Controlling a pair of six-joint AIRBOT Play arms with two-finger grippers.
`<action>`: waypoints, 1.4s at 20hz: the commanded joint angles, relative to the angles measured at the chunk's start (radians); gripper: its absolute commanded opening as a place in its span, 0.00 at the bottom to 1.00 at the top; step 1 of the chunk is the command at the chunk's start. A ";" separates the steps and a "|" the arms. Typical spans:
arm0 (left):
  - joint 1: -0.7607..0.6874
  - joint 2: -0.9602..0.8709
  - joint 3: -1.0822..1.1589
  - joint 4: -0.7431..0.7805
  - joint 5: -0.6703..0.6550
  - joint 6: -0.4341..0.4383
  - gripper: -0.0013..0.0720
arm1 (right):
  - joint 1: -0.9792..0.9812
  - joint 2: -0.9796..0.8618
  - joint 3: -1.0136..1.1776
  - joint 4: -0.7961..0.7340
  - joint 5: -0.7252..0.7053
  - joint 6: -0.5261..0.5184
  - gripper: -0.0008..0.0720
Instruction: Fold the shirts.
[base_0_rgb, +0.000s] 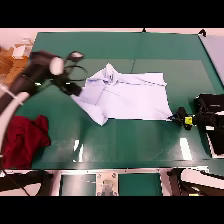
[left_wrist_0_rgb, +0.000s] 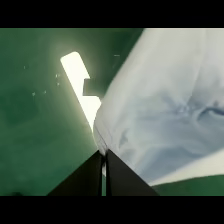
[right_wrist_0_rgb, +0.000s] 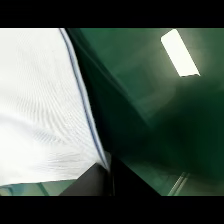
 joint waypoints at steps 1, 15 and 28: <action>0.218 0.021 -0.144 -0.323 -0.055 0.208 0.05 | -0.027 0.001 0.001 0.007 0.054 0.002 0.03; 0.438 -0.065 -0.431 -0.634 0.187 0.482 0.06 | -0.026 0.001 0.001 0.007 0.126 -0.025 0.03; 0.438 -0.152 -0.371 -0.594 0.126 0.496 0.34 | -0.027 0.000 0.004 0.008 0.119 -0.028 0.22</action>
